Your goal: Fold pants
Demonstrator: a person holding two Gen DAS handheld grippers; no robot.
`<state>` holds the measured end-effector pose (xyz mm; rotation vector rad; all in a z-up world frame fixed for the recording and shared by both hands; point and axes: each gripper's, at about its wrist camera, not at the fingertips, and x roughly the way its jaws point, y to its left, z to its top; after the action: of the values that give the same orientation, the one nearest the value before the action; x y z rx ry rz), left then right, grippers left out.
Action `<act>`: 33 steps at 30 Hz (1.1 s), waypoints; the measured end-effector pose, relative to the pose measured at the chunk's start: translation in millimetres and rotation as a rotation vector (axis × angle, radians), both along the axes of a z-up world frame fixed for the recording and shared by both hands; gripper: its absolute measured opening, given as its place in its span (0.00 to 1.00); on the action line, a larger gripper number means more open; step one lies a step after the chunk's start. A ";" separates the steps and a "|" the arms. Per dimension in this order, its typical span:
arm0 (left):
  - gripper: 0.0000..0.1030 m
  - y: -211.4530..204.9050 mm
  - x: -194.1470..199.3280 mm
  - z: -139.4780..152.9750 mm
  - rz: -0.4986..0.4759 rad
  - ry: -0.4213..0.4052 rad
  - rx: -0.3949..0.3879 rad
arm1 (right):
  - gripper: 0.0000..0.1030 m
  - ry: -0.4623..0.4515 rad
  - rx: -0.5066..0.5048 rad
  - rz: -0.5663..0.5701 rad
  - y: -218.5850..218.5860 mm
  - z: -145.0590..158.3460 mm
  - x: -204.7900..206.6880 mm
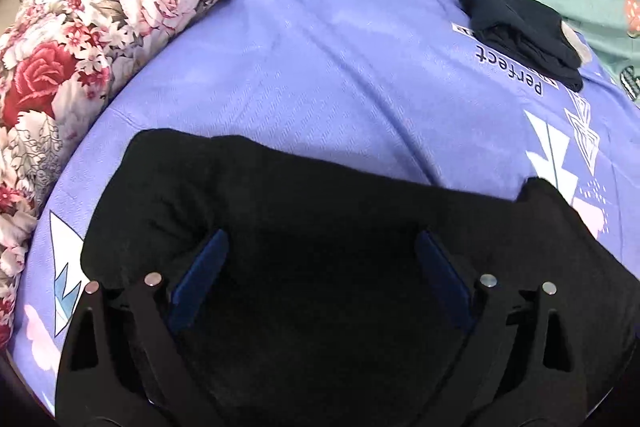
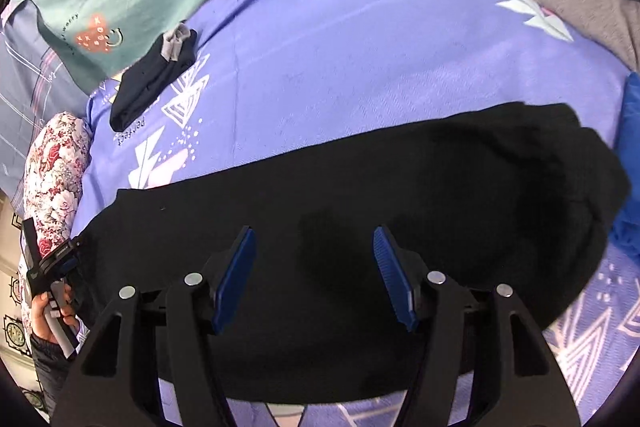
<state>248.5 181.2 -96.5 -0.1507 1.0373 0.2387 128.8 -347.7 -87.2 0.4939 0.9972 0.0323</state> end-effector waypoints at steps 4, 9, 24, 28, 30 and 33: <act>0.92 -2.7 0.1 -2.0 -0.010 0.002 0.026 | 0.60 0.028 -0.002 -0.009 -3.5 -8.8 1.9; 0.92 -3.4 2.3 -3.3 0.000 0.011 0.022 | 0.61 0.030 0.009 -0.003 -6.9 -14.1 -2.3; 0.75 41.5 -42.7 13.8 -0.013 -0.006 -0.058 | 0.61 0.037 -0.144 0.045 -9.1 -12.7 -20.8; 0.84 48.5 -64.9 28.5 0.035 -0.066 -0.119 | 0.64 0.036 -0.121 0.047 -12.8 -11.0 -28.4; 0.91 45.0 -77.2 33.9 0.046 -0.075 -0.103 | 0.67 0.027 -0.104 0.062 -8.5 -9.2 -31.2; 0.91 40.0 -91.9 31.5 0.050 -0.044 -0.049 | 0.67 0.017 -0.109 0.086 -4.2 -7.1 -37.7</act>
<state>156.6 221.2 -65.0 -0.2254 0.9968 0.2550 91.2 -351.9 -94.3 0.3519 1.0308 0.0502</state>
